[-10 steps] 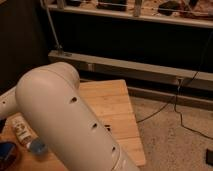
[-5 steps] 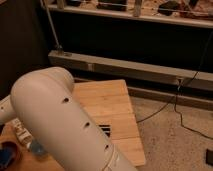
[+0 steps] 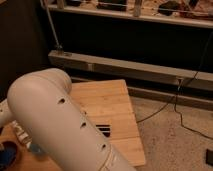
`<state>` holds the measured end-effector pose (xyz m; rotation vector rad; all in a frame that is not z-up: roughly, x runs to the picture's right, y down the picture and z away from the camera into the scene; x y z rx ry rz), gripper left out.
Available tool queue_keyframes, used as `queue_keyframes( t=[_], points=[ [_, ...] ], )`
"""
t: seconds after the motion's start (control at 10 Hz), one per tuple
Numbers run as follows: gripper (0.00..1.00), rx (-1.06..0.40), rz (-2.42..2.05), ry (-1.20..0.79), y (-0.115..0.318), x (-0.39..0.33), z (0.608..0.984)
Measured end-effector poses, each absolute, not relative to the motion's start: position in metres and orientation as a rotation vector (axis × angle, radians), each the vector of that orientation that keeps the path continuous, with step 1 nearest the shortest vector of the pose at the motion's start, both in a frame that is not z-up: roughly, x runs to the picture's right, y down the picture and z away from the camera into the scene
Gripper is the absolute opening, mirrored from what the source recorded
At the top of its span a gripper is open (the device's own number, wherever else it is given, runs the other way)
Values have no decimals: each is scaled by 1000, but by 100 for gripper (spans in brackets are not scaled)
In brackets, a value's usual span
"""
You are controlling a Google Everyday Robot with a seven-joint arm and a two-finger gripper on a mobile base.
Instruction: Place the white sponge in the ceramic bowl
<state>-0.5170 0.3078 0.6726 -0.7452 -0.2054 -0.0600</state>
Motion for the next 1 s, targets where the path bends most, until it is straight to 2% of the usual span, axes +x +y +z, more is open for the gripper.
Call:
queue_keyframes(
  t=[0.6, 1.0],
  points=[
    [80, -729, -46, -212, 300, -516, 671],
    [80, -666, 42, -228, 254, -494, 667]
  ],
)
